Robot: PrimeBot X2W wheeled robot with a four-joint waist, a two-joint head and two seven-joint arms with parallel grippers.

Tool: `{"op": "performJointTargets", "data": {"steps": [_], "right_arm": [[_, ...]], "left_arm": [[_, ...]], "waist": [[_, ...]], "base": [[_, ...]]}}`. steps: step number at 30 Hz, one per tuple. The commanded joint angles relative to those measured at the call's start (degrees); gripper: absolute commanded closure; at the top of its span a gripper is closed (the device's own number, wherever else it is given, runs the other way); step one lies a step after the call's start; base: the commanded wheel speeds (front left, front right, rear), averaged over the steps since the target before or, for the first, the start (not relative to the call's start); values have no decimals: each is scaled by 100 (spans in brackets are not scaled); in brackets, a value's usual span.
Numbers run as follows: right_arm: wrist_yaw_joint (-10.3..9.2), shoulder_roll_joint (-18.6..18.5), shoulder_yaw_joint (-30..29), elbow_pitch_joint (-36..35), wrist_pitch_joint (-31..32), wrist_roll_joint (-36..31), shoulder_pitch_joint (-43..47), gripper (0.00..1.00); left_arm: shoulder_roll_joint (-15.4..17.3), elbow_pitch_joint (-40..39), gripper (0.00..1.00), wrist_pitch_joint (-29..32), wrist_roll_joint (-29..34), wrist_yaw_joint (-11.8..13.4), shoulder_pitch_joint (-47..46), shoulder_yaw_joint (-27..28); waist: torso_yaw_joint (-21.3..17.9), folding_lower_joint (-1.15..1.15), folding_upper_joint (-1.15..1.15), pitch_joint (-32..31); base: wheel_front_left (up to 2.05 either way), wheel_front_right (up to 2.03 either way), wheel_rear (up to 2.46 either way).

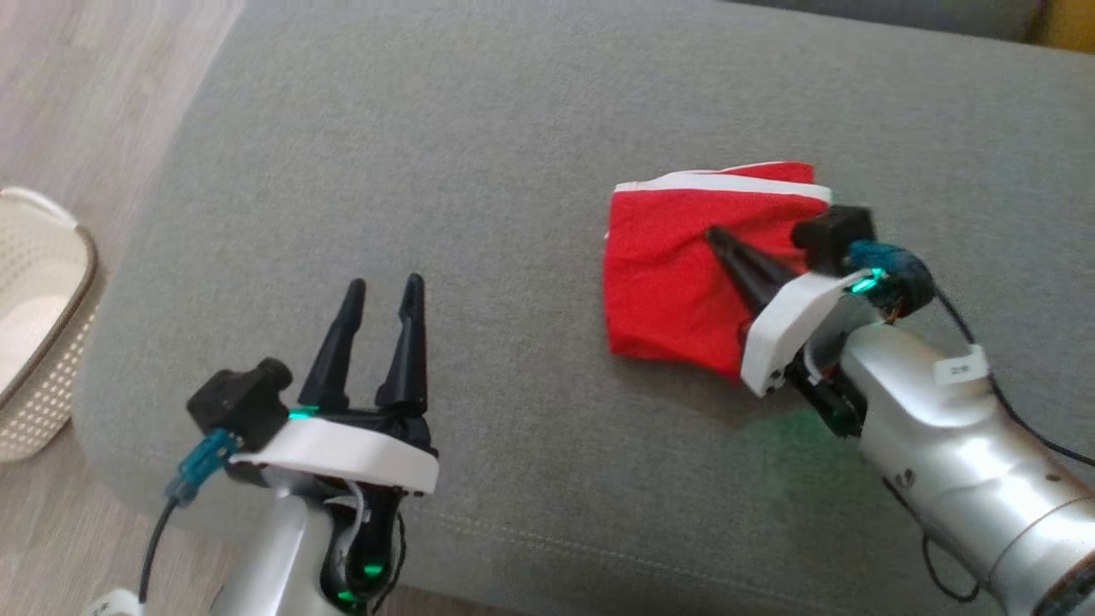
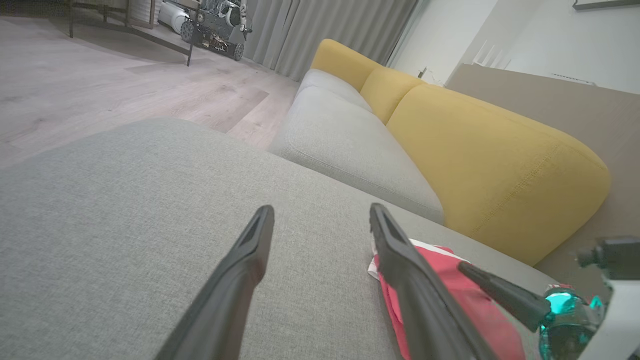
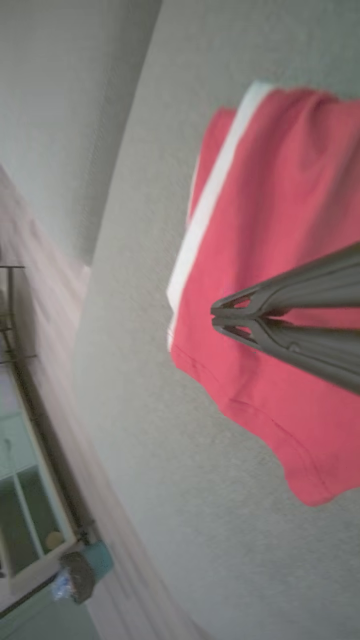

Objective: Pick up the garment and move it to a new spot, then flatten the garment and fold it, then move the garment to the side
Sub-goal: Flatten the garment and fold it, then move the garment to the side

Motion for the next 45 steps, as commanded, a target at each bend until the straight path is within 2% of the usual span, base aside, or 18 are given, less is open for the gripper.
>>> {"op": "performJointTargets", "data": {"steps": [1, 8, 15, 16, 21, 25, 26, 27, 30, 35, 45], "right_arm": [[37, 1, -147, -87, -233, 55, -153, 100], [37, -189, -904, -200, -567, -131, -15, 100], [37, -345, -2312, -934, -589, -880, 673, 100], [37, -345, -2312, -934, -589, -880, 673, 100], [37, -126, -3456, -1667, -590, -1567, 1624, 100], [37, 200, -4227, -2290, -591, -2144, 2395, 100], [37, 284, -4388, -2444, -591, -2314, 2567, 42], [37, 394, -4531, -2570, -591, -2437, 2739, 0], [37, 683, -4814, -2871, -591, -2702, 3151, 0], [37, 928, -5091, -3174, -591, -3091, 3508, 0], [37, 1084, -5206, -3336, -591, -3294, 3606, 0]], "left_arm": [[48, -182, 0, -70, 59, -18, -80, 270], [48, -219, 0, -70, 150, -50, 22, 492], [48, -299, 0, -70, 193, -75, 115, 632], [48, -299, 0, -70, 193, -75, 115, 632], [48, -285, 0, -70, 226, -107, 213, 686], [48, -260, 0, -70, 239, -157, 308, 711], [48, -249, 0, -70, 244, -170, 337, 711], [48, -233, 0, -70, 247, -184, 369, 706], [48, -193, 0, -70, 248, -225, 461, 683], [48, -177, 0, -70, 292, -257, 576, 653], [48, -200, 0, -70, 337, -281, 544, 652]], "waist": [[-163, 0, 0, -149], [-615, 0, 0, -460], [-1037, 0, 0, -592], [-1037, 0, 0, -592], [-1271, 0, 0, -688], [-1412, 0, 0, -761], [-1441, 0, 0, -779], [-1468, 0, 0, -795], [-1529, 0, 0, -823], [-1599, 0, 0, -806], [-1607, 0, 0, -734]], "base": [[0, 0, 0], [0, 0, 0], [0, 0, 0], [0, 0, 0], [0, 0, 0], [0, 0, 0], [0, 0, 0], [0, 0, 0], [0, 0, 0], [0, 0, 0], [0, 0, 0]]}}
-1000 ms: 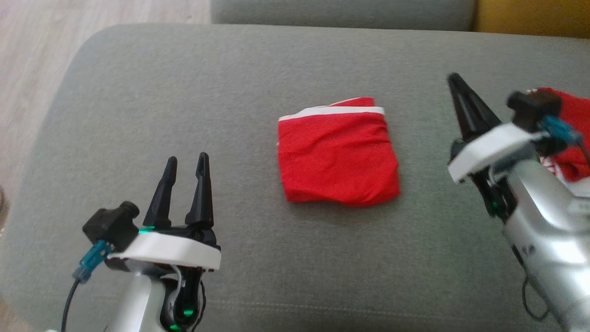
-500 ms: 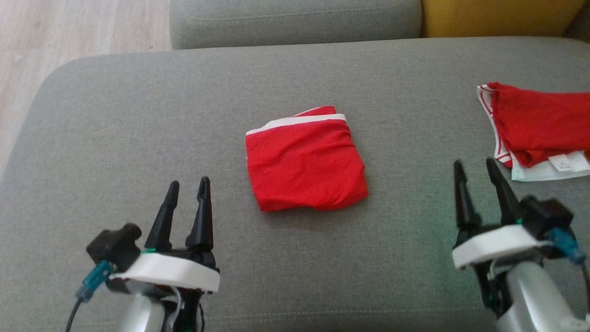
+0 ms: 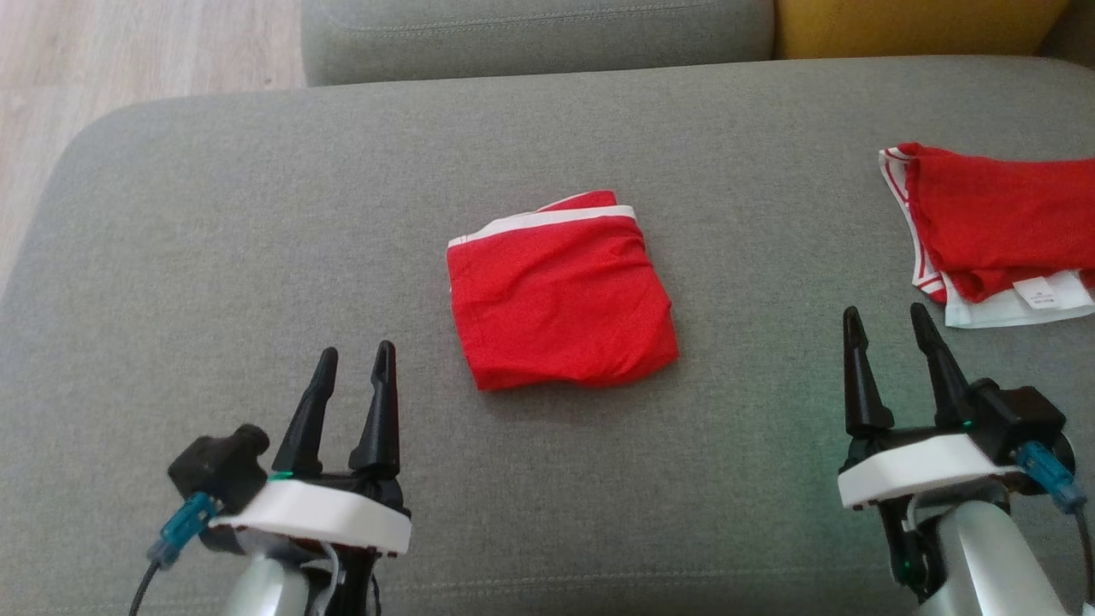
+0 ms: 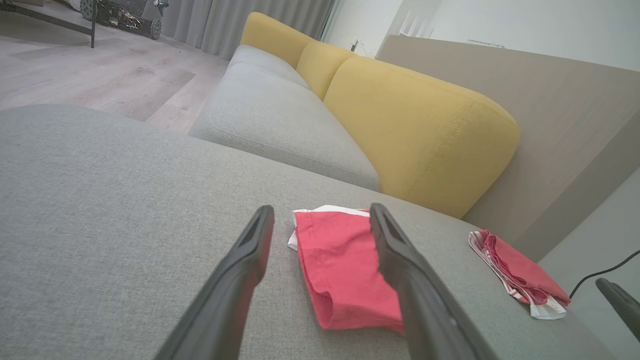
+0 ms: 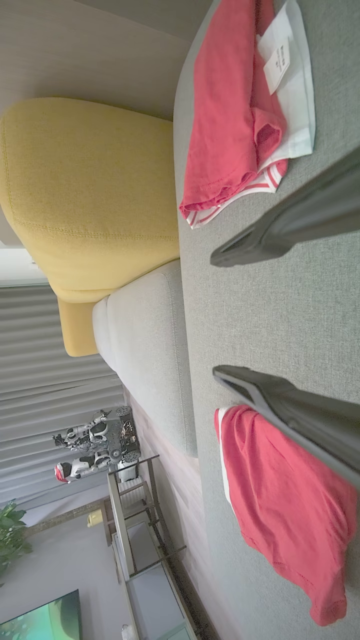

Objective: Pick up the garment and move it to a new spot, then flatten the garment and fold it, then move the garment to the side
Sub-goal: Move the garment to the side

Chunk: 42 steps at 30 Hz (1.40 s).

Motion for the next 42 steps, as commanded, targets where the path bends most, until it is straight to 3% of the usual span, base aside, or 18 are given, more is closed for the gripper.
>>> {"op": "performJointTargets", "data": {"steps": [1, 10, 20, 33, 42], "right_arm": [[37, 30, 114, -202, -60, -69, -80, 0], [37, 54, 180, -182, 28, -61, -110, 0], [37, -41, 933, 39, 576, 528, -667, 0], [37, -354, 1314, 1381, 1456, 1816, -1907, 0], [37, -548, 1700, 2079, 1703, 2255, -2359, 0]], "left_arm": [[44, -198, 0, -70, 56, -26, -202, 175], [44, -161, 0, -70, 48, -25, -232, 131], [44, -141, 0, -70, 62, -36, -502, -39], [44, -120, 0, -70, -81, -10, -797, -252], [44, -159, 0, -70, -152, 28, -848, -307]], "waist": [[14, 0, 0, 3], [113, 0, 0, 55], [509, 0, 0, 507], [1245, 0, 0, 1016], [1540, 0, 0, 1147]], "base": [[0, 0, 0], [0, 0, 0], [0, 0, 0], [0, 0, 0], [0, 0, 0]]}}
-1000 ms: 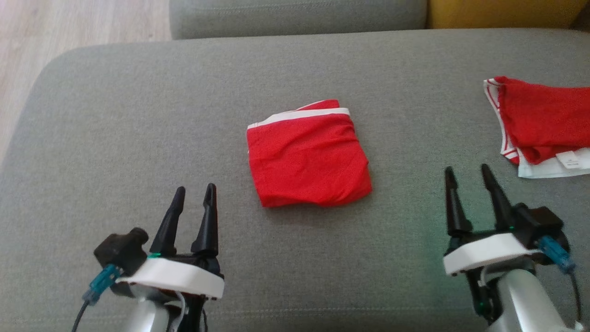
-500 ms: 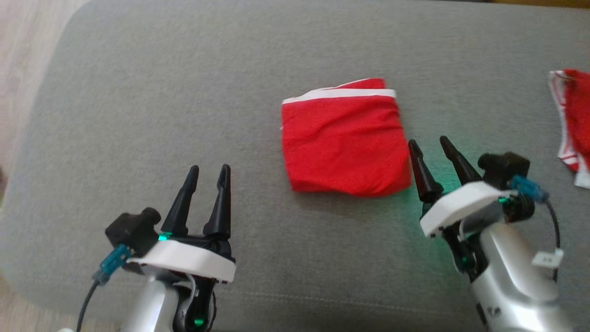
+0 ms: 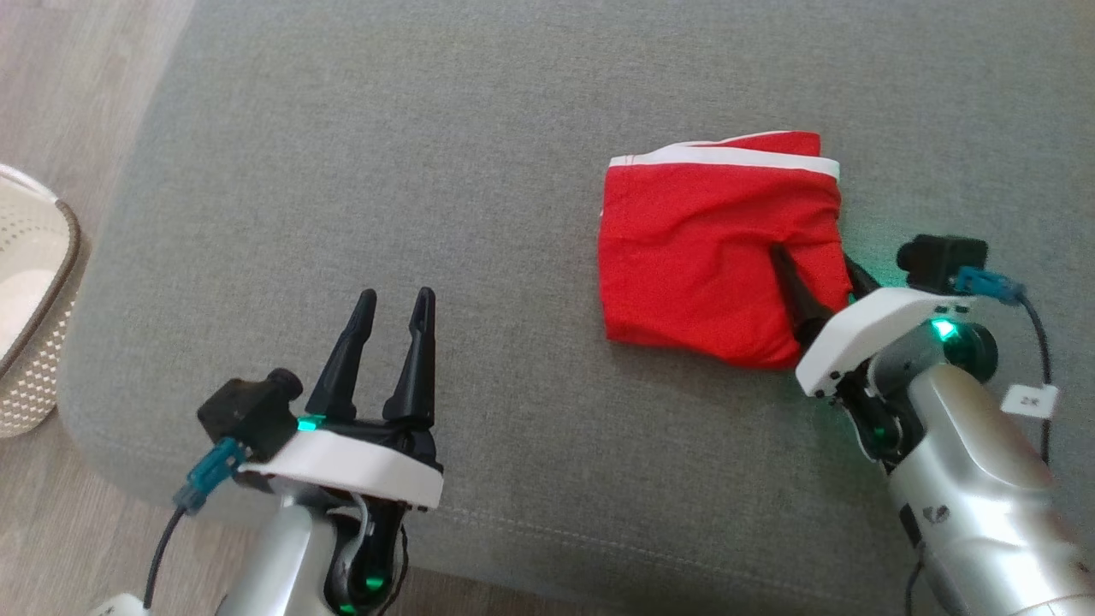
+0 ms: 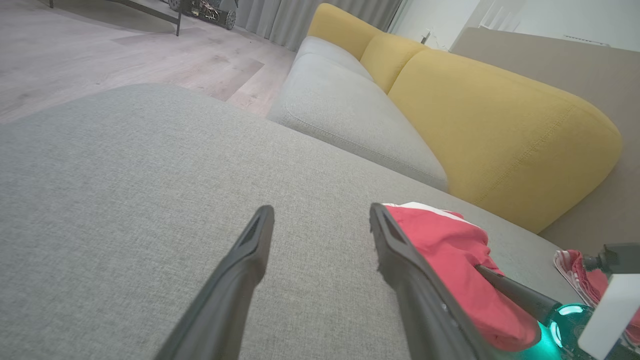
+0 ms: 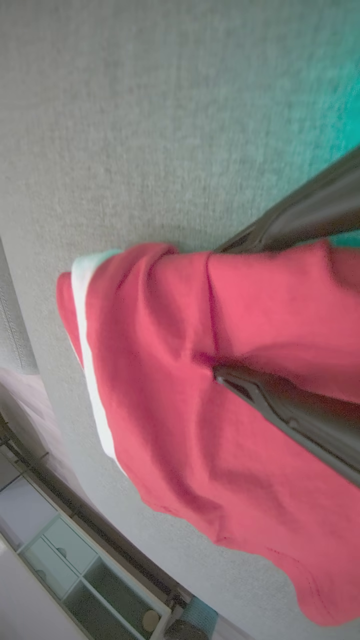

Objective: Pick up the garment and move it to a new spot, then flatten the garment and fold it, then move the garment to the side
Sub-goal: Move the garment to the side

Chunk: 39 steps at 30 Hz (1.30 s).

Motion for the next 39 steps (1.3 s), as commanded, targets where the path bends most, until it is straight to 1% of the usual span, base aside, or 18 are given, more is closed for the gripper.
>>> {"op": "performJointTargets", "data": {"steps": [1, 2, 6, 9, 14, 15, 16, 17, 20, 25, 30, 36, 39], "right_arm": [[37, -15, 288, -59, 68, 72, -169, 24], [37, -54, 375, -39, 32, 58, -203, 100], [37, -190, 595, 107, -287, -132, -347, 100], [37, -329, 775, 199, -624, -485, -475, 100], [37, -553, 960, 247, -1069, -1040, -725, 100], [37, -553, 960, 247, -1069, -1040, -725, 100], [37, -673, 1042, 202, -1157, -1245, -857, 100], [37, -673, 1042, 202, -1157, -1245, -857, 100], [37, -895, 1194, 63, -1189, -1498, -1077, 100], [37, -1390, 1444, -194, -1059, -1667, -1442, 100], [37, -1927, 1674, -371, -828, -1586, -1796, 100], [37, -2538, 1659, -369, -620, -1347, -2212, 100], [37, -2675, 1476, -296, -558, -1251, -2362, 100]], "left_arm": [[45, -195, 0, -70, -33, 20, -212, 140], [45, -198, 0, -70, -32, 25, -213, 143], [45, -218, 0, -70, -4, 52, -209, 188], [45, -239, 0, -70, 38, 40, -214, 217], [45, -314, 0, -70, 123, 10, -281, 254], [45, -314, 0, -70, 123, 10, -281, 254], [45, -351, 0, -70, 171, -12, -341, 257], [45, -351, 0, -70, 171, -12, -341, 257], [45, -399, 0, -70, 260, -54, -461, 250], [45, -389, 0, -70, 459, -161, -748, 151], [45, -353, 0, -70, 596, -248, -1064, 71], [45, -328, 0, -70, 704, -321, -1355, -39], [45, -330, 0, -70, 759, -343, -1434, -9]], "waist": [[35, 0, 0, 18], [36, 0, 0, 19], [-47, 0, 0, -4], [-202, 0, 0, -28], [-617, 0, 0, 2], [-617, 0, 0, 2], [-826, 0, 0, 62], [-826, 0, 0, 62], [-1178, 0, 0, 200], [-1725, 0, 0, 448], [-2181, 0, 0, 692], [-2454, 0, 0, 989], [-2528, 0, 0, 1120]], "base": [[0, 0, 0], [0, 0, 0], [0, 0, 0], [0, 0, 0], [0, 0, 0], [0, 0, 0], [0, 0, 0], [0, 0, 0], [0, 0, 0], [0, 0, 0], [0, 0, 0], [0, 0, 0], [0, 0, 0]]}}
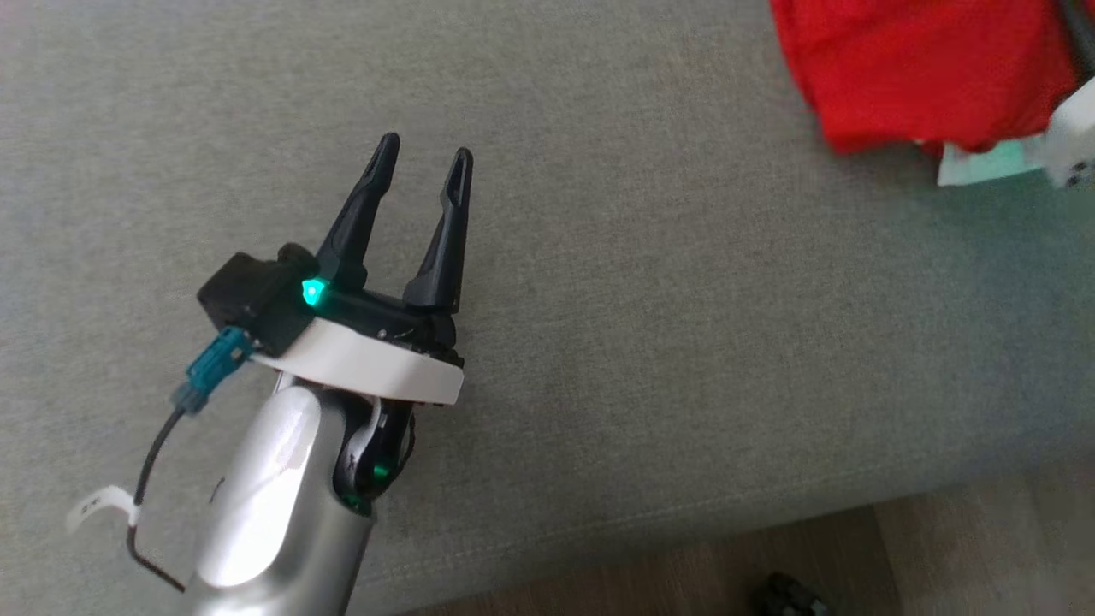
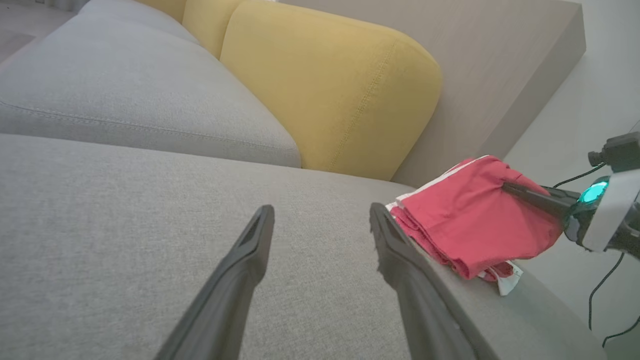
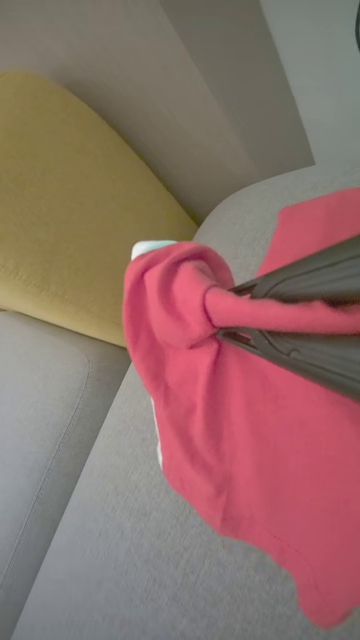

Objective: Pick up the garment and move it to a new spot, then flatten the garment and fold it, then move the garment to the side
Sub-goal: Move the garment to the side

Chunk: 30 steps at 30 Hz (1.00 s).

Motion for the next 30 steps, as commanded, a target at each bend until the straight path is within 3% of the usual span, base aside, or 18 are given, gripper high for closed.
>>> {"op": "performJointTargets", "data": {"steps": [1, 16, 17, 18, 26, 30], "right_arm": [[37, -204, -98, -64, 29, 32, -63, 100], [37, 69, -1081, 594, 410, -352, -124, 100], [37, 90, -1119, 616, 438, -371, -119, 79], [37, 112, -1199, 637, 437, -368, -118, 0], [37, 296, -1556, 546, 297, -549, -81, 0], [37, 566, -1792, 281, 78, -767, 55, 0]], "left_arm": [[50, -160, 0, -29, 52, -34, -138, 163], [50, -81, 0, -29, 172, -109, -131, 332], [50, -77, 0, -29, 167, -111, -129, 339], [50, -76, 0, -29, 161, -113, -127, 345], [50, -51, 0, -29, 55, -120, -92, 370], [50, -55, 0, -29, -78, -92, 23, 445]], "waist": [[-106, -1, 0, 146], [-143, -1, 0, 321], [-138, -1, 0, 316], [-133, -1, 0, 312], [-27, -1, 0, 102], [144, -1, 0, -288]], "base": [[0, 0, 0], [0, 0, 0], [0, 0, 0], [0, 0, 0], [0, 0, 0], [0, 0, 0]]}}
